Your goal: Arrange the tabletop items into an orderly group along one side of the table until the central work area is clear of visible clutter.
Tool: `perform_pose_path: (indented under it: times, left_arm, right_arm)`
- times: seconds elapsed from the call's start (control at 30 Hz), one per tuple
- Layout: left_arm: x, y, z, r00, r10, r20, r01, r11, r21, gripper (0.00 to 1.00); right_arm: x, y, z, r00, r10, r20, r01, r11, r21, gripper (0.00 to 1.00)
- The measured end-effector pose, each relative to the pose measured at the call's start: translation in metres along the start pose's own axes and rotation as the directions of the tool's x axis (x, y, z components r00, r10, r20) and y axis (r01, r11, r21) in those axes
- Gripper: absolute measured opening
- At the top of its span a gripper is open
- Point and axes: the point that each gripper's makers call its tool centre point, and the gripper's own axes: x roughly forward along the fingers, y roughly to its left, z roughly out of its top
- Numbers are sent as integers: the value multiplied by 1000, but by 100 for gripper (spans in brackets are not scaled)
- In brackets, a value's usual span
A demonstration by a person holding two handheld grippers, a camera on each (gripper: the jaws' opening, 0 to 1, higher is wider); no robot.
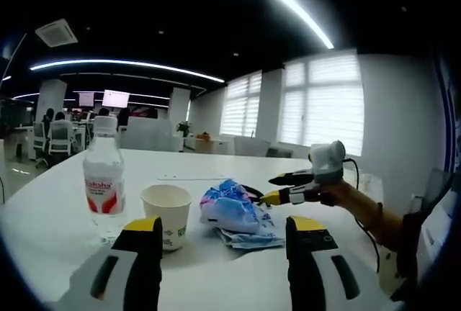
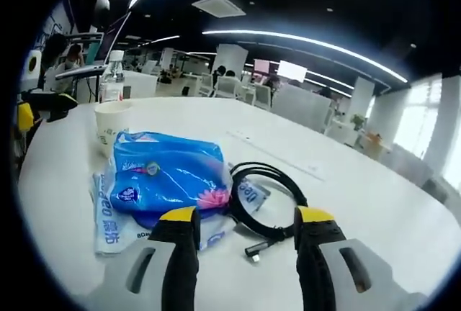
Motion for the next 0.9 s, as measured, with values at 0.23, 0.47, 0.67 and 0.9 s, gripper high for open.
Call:
perform_pose_path:
  times: [0.23, 0.47, 0.67, 0.9]
  left_arm:
    - [-2, 2, -1, 1000, 6, 0, -6, 1000, -5, 69]
    - [-3, 4, -1, 1000, 14, 0, -14, 1000, -6, 69]
    - [-5, 6, -1, 1000, 20, 0, -20, 1000, -6, 69]
    - [-5, 9, -2, 1000, 22, -1, -22, 1000, -14, 69]
  right_arm:
    - [8, 0, -2, 1000, 5, -16, -5, 1000, -9, 50]
    - [17, 1, -10, 999, 12, -41, -13, 999, -29, 48]
    - [24, 2, -15, 998, 40, -58, -40, 999, 1, 48]
    - [27, -2, -19, 998, 20, -67, -20, 1000, -1, 48]
